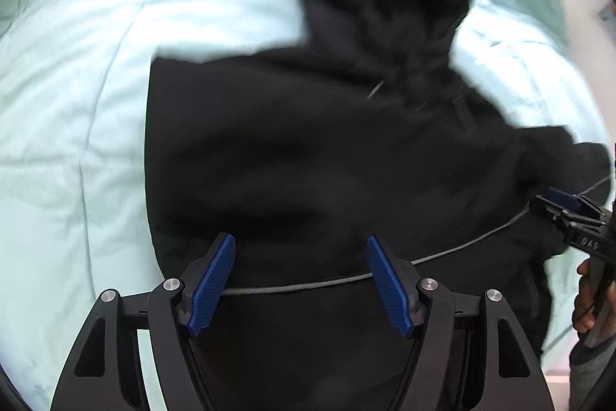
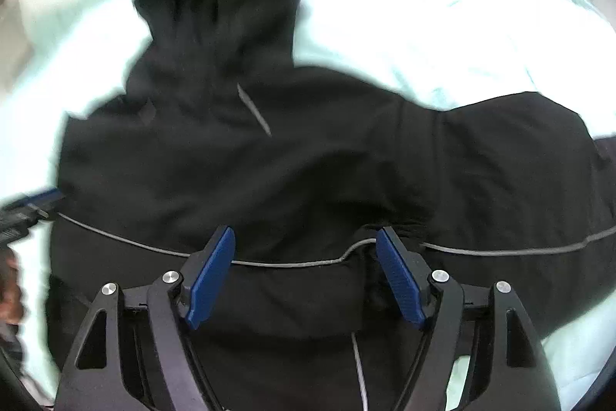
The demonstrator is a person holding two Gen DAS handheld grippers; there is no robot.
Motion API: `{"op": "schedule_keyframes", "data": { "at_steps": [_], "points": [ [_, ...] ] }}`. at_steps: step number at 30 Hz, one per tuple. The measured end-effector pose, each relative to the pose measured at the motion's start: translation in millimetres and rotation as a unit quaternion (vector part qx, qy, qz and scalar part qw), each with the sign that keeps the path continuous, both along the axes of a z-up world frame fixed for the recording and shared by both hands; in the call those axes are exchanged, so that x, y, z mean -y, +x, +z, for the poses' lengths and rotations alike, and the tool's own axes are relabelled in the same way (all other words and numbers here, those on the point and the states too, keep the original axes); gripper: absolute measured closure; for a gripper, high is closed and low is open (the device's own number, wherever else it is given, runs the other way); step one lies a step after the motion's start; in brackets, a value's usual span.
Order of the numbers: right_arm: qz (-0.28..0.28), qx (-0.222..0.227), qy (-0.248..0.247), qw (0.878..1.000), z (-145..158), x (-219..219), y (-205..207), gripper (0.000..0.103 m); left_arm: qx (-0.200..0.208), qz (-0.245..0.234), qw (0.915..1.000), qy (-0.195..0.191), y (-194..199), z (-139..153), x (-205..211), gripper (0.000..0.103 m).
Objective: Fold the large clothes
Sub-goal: 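Grasp the other sleeve with the right tool and lift it across the body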
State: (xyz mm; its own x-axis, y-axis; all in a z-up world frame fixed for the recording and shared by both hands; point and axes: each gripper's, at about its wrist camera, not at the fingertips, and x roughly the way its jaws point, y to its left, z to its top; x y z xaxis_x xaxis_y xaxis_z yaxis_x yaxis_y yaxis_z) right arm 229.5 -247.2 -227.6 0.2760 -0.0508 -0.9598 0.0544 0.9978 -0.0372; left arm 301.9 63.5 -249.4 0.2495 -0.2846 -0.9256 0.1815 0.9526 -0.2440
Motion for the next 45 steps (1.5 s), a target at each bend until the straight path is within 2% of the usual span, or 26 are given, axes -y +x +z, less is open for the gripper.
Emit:
{"op": "schedule_keyframes", "data": {
  "at_steps": [2,4,6,9,12,15,16,18,20,21,22,25,28,30,32,37,41,45],
  "points": [
    [-0.005,-0.046,-0.001,0.999,-41,5,-2,0.03,-0.009,0.004,1.0,0.002,0,-20,-7,0.031],
    [-0.001,-0.041,0.013,0.999,-51,10,-12,0.03,-0.005,-0.005,1.0,0.003,-2,-25,-7,0.031],
    [0.005,-0.037,0.008,0.999,-50,8,-14,0.03,-0.002,-0.011,0.9997,0.023,-2,-23,-2,0.031],
    [0.011,-0.038,-0.026,0.999,-28,-9,-12,0.034,0.01,-0.022,0.9984,0.051,-7,-8,12,0.031],
    [0.042,0.029,-0.001,0.999,15,-37,-10,0.034,0.027,-0.034,0.999,0.012,-18,17,16,0.031],
    [0.069,0.054,0.035,0.996,27,-69,7,0.032,0.03,-0.032,0.999,-0.013,-27,27,20,0.031],
    [0.077,0.054,0.04,0.995,21,-79,15,0.031,0.027,-0.031,0.999,-0.016,-30,25,22,0.031],
    [0.085,0.039,0.026,0.995,-10,-99,28,0.031,0.013,-0.029,0.9995,0.002,-35,11,26,0.031],
    [0.073,-0.002,0.001,0.997,-49,-99,38,0.031,-0.001,-0.021,0.9996,0.021,-39,-6,25,0.031],
    [0.066,-0.004,0.01,0.998,-61,-97,39,0.03,0.001,-0.021,0.9995,0.024,-41,-14,26,0.031],
    [0.062,0.001,0.015,0.998,-63,-95,38,0.027,0.003,-0.025,0.9993,0.028,-42,-17,26,0.031],
    [0.06,-0.006,0.012,0.998,-61,-96,37,0.026,0.01,-0.037,0.9981,0.048,-46,-10,32,0.031],
    [0.046,-0.015,0.025,0.999,-48,-89,33,0.026,0.015,-0.042,0.9974,0.057,-53,4,37,0.031],
    [0.027,-0.005,0.061,0.998,-32,-78,17,0.026,0.023,-0.042,0.9976,0.049,-62,17,38,0.031],
    [0.009,0.011,0.075,0.997,-13,-68,-6,0.026,0.036,-0.044,0.9974,0.044,-78,35,38,0.031],
    [-0.038,0.041,0.079,0.995,30,-42,-73,0.026,0.054,-0.054,0.9969,0.02,-121,73,42,0.031],
    [-0.071,0.063,0.064,0.993,82,-14,-129,0.026,0.073,-0.068,0.995,-0.007,-151,98,53,0.031],
    [-0.119,0.083,0.051,0.988,108,19,-175,0.026,0.082,-0.091,0.9922,-0.024,-179,118,63,0.031]
  ]
}}
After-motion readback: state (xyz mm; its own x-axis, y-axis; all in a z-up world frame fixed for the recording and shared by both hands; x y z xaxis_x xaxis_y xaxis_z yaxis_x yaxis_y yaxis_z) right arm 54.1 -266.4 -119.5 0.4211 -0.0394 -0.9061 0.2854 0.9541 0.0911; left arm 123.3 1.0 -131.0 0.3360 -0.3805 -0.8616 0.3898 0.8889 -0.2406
